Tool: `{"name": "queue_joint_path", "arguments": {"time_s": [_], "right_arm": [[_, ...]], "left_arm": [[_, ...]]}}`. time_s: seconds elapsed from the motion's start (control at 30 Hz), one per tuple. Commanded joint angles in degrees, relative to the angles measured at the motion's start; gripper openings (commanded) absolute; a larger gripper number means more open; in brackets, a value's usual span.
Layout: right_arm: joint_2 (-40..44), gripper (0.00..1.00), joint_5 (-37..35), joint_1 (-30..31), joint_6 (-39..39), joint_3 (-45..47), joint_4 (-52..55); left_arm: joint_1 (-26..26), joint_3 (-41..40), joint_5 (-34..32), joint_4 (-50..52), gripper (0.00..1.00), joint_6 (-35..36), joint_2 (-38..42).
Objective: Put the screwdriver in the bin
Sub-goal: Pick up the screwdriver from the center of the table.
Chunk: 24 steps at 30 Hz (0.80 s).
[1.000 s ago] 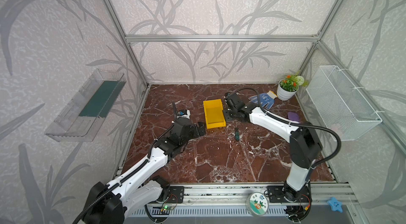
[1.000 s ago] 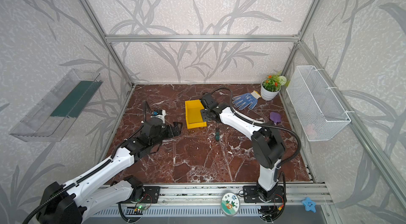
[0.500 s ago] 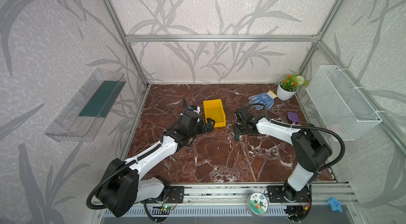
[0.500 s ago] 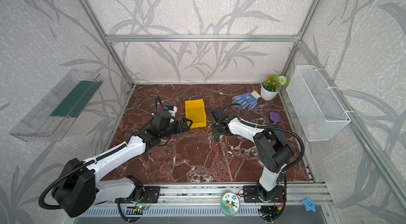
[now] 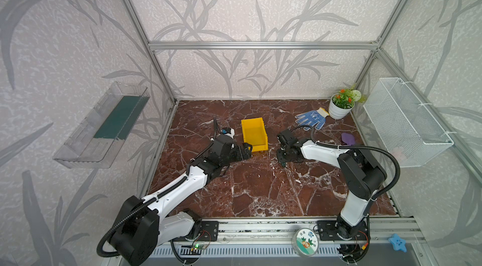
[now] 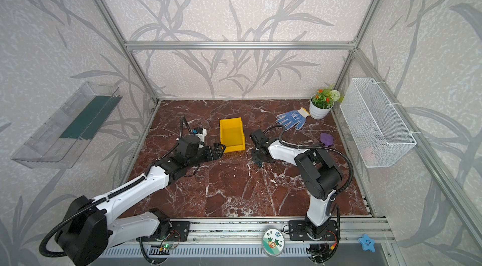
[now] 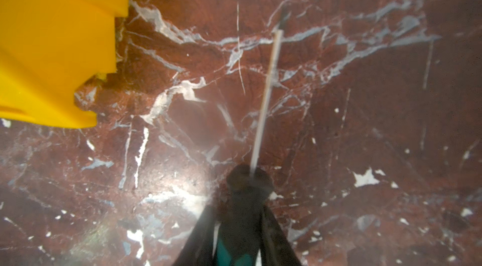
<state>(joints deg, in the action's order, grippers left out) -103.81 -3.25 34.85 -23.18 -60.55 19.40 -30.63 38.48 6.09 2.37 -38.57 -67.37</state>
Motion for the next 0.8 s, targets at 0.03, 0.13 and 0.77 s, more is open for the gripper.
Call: {"name": "queue_joint_path", "arguments": {"time_s": [0.03, 0.13, 0.77], "right_arm": [[0.01, 0.28, -1.90, 0.72, 2.22, 0.79, 2.61], [0.10, 0.27, -1.59, 1.17, 3.47, 0.96, 4.23], [13.89, 0.07, -2.02, 1.72, 19.71, -9.79, 12.97]], "left_arm": [[-0.04, 1.40, -2.05, 2.89, 0.99, 0.51, 0.23], [-0.01, 2.89, -5.07, 6.75, 0.99, -0.73, 0.09], [0.44, 12.59, -16.45, 22.42, 0.99, -5.07, 2.95]]}}
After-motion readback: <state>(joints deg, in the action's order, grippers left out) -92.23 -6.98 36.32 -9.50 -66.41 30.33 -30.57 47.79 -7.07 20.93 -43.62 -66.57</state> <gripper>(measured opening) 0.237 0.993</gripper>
